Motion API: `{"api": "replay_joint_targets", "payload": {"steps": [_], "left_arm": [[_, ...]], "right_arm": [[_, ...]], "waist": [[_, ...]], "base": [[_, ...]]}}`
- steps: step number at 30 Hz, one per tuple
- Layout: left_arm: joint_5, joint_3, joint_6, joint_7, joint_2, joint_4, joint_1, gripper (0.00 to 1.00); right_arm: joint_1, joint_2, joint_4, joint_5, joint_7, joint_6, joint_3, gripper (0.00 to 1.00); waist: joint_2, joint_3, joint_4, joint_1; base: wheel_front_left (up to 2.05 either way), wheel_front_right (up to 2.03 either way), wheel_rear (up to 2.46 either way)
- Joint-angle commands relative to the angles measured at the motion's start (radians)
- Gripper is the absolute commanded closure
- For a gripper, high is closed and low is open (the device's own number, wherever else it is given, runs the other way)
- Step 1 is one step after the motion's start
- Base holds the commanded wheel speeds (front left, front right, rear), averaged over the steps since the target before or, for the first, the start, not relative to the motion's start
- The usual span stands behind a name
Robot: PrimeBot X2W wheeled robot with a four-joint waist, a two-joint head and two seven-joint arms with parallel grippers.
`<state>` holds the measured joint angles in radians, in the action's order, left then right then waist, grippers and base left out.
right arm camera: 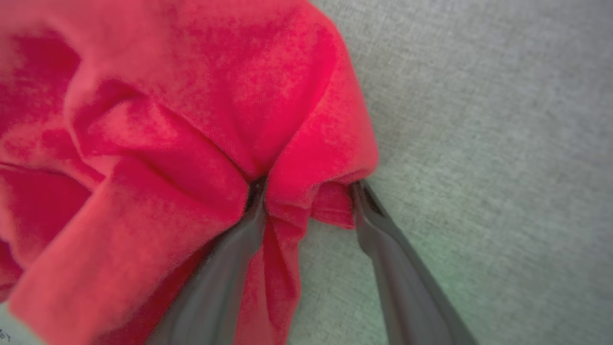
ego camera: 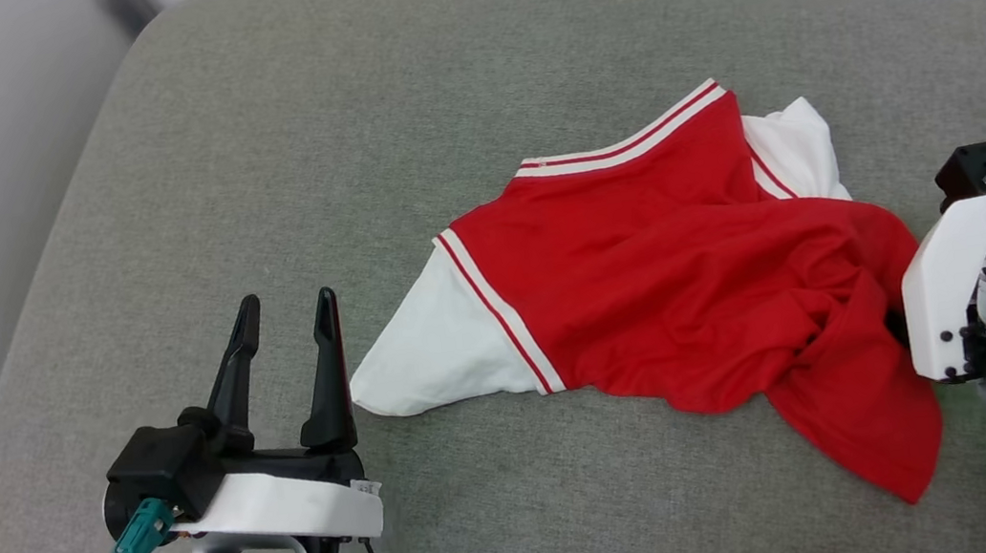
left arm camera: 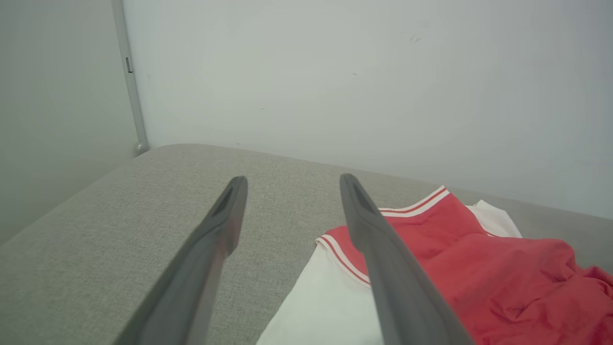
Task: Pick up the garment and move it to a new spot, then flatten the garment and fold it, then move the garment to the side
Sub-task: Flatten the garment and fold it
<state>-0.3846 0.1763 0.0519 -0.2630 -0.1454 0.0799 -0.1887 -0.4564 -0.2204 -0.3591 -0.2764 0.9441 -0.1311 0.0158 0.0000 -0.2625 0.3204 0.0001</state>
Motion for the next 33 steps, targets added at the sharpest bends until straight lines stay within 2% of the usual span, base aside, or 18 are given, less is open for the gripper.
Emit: {"api": "replay_joint_targets", "payload": {"steps": [1,7,13,18,22,28,33], "left_arm": [[0.007,-0.008,0.004,-0.002,0.005,0.003,-0.01,0.0],[0.037,-0.033,0.027,-0.002,0.015,0.02,-0.004,0.0],[0.056,-0.047,0.036,-0.002,0.011,0.037,0.023,0.0],[0.066,-0.056,0.031,-0.002,0.0,0.046,0.053,0.0],[0.065,-0.061,0.024,0.004,-0.014,0.035,0.074,0.0],[0.064,-0.07,0.007,0.022,-0.031,0.014,0.11,0.0],[0.058,-0.069,-0.001,0.048,-0.042,-0.009,0.127,0.0]], "right_arm": [[0.043,0.025,-0.054,-0.017,0.028,0.001,-0.015,1.0],[0.017,0.0,-0.022,-0.051,-0.018,0.001,-0.067,1.0],[0.013,-0.042,0.107,-0.082,-0.12,0.001,-0.109,1.0],[0.09,-0.069,0.246,-0.079,-0.158,0.001,-0.101,1.0],[0.214,-0.07,0.395,-0.064,-0.142,0.001,-0.066,1.0],[0.497,0.005,0.574,-0.028,-0.105,0.001,-0.017,1.0],[0.671,0.098,0.52,-0.04,-0.144,0.001,-0.025,1.0]], "waist": [[0.0,0.002,-0.006,-0.0001],[0.0,0.028,-0.041,-0.0001],[0.0,0.082,-0.093,-0.0001],[0.0,0.136,-0.15,-0.0001],[0.0,0.159,-0.201,-0.0001],[0.0,0.193,-0.267,-0.0001],[0.0,0.207,-0.298,-0.0001]], "base": [[0.0,0.0,0.0],[0.0,0.0,0.0],[0.0,0.0,0.0],[0.0,0.0,0.0],[0.0,0.0,0.0],[0.0,0.0,0.0],[0.0,0.0,0.0]]}}
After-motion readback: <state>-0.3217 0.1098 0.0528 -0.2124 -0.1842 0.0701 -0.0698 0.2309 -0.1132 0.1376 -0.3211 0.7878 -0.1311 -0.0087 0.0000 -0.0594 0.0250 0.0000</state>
